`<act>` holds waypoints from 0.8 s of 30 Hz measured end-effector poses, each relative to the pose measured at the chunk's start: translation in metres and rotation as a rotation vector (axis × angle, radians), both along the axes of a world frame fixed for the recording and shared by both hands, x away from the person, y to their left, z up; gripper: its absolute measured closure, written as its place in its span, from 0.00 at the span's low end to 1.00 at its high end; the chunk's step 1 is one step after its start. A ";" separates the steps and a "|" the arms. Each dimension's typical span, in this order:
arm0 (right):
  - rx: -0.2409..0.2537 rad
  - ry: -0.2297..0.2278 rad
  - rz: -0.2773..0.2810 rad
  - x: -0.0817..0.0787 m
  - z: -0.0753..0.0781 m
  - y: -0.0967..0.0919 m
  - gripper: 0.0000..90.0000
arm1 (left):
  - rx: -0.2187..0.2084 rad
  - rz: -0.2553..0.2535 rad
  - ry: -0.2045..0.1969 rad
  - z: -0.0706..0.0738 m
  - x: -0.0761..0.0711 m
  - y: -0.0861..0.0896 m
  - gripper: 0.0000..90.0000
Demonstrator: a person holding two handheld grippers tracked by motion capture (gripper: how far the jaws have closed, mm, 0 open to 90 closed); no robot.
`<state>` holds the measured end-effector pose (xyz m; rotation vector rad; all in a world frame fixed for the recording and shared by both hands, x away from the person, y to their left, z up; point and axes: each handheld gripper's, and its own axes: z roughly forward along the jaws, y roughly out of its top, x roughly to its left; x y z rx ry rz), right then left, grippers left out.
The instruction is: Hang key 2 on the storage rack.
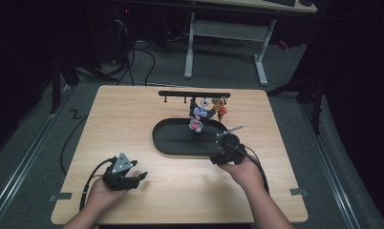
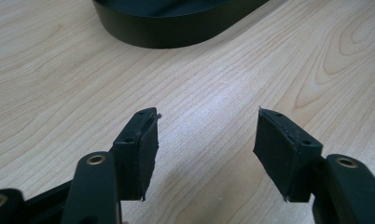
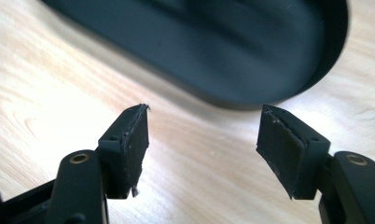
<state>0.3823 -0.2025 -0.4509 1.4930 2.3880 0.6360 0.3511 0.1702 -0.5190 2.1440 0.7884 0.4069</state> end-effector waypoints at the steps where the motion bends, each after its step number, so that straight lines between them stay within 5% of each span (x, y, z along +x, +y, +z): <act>1: 0.002 -0.021 0.005 -0.007 -0.006 0.000 0.37 | 0.001 -0.001 0.002 0.000 0.000 0.000 0.44; 8: 0.068 -0.133 0.006 -0.041 -0.042 -0.008 0.38 | 0.004 -0.006 0.001 -0.002 -0.001 -0.002 0.44; 10: 0.128 -0.172 -0.014 -0.054 -0.053 -0.013 0.36 | 0.001 -0.017 -0.003 -0.001 -0.004 -0.005 0.44; 15: 0.212 -0.332 -0.072 -0.089 -0.066 -0.025 0.37 | -0.019 -0.039 -0.011 0.002 -0.010 -0.009 0.44; 17: 0.226 -0.311 -0.046 -0.094 -0.067 -0.028 0.31 | -0.016 -0.043 -0.017 0.002 -0.010 -0.010 0.44; 24: 0.196 -0.380 -0.042 -0.095 -0.069 -0.023 0.27 | -0.007 -0.052 -0.013 0.001 -0.012 -0.016 0.44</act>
